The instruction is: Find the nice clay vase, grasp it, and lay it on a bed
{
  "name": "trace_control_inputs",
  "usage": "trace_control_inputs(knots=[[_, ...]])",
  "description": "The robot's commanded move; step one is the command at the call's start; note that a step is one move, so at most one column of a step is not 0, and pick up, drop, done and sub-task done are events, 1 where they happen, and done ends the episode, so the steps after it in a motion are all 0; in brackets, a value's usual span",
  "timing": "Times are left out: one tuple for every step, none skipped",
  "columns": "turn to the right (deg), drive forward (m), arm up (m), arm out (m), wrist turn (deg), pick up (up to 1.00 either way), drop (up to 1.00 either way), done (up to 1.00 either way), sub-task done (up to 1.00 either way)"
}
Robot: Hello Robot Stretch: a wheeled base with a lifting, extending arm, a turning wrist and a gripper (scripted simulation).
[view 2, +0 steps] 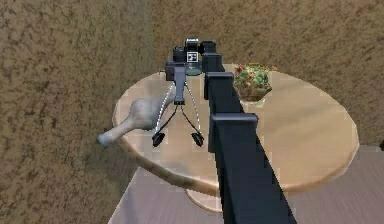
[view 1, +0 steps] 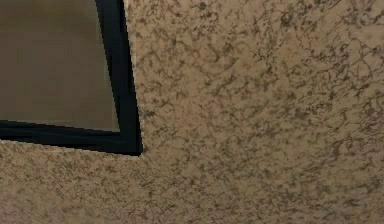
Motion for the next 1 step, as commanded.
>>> trace_control_inputs(knots=[[0.0,0.0,0.0,0.0,45.0,0.0,0.0,0.0,0.0]])
